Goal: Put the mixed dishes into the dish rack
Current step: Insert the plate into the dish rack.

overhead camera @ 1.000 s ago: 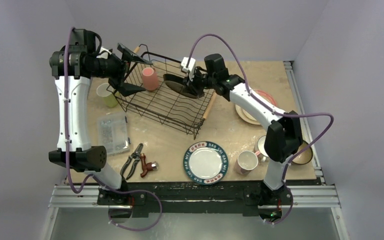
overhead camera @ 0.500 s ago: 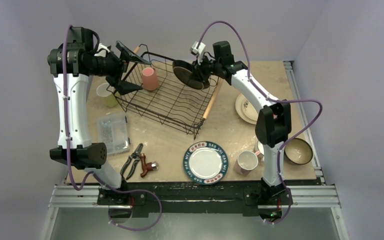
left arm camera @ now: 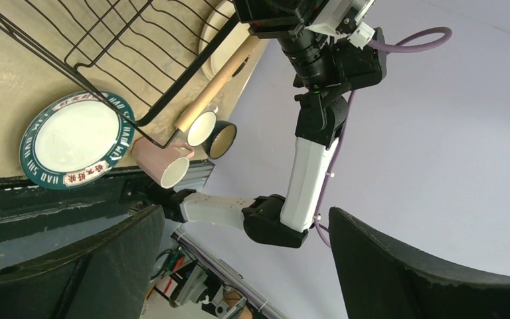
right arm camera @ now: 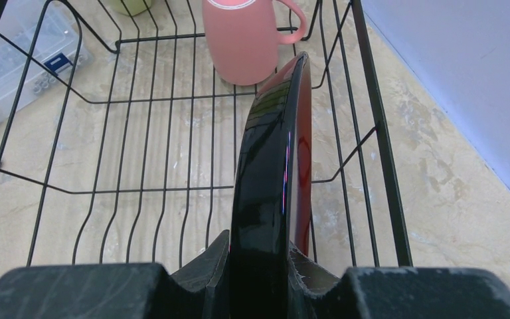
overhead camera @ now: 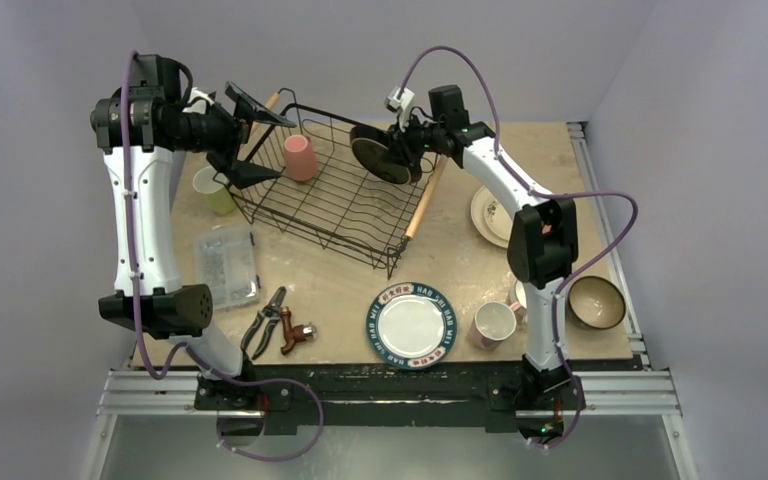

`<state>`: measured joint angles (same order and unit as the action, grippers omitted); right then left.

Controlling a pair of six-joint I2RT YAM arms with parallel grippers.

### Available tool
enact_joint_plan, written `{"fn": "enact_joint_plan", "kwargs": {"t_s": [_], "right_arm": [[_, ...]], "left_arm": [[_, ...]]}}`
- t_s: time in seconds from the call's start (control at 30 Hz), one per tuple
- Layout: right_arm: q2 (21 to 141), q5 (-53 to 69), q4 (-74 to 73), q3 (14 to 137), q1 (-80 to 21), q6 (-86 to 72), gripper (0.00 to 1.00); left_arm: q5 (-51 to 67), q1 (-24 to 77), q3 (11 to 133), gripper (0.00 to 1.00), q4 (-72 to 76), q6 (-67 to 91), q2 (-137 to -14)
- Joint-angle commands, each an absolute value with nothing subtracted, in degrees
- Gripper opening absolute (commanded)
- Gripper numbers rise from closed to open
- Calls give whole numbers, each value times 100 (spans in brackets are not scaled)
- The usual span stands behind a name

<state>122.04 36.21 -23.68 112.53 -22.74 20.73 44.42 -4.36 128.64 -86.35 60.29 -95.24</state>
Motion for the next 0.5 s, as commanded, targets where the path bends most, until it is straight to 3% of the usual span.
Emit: {"fn": "enact_joint_plan", "kwargs": {"t_s": [0.0, 0.17, 0.27, 0.47], "right_arm": [[12069, 3878, -1734, 11760, -2238, 2088, 0], [12136, 3635, -1809, 11828, -2233, 2091, 1], [12138, 3331, -1837, 11845, -2229, 2074, 22], [12028, 2694, -1933, 11892, -2227, 2184, 38]], "left_arm": [[4615, -515, 12843, 92, -8543, 6090, -9485], [4639, -537, 12791, 92, -8509, 6141, -9502], [4658, -560, 12761, 92, -8492, 6169, -9502], [4715, -571, 12706, 92, -8426, 6222, -9501]]}}
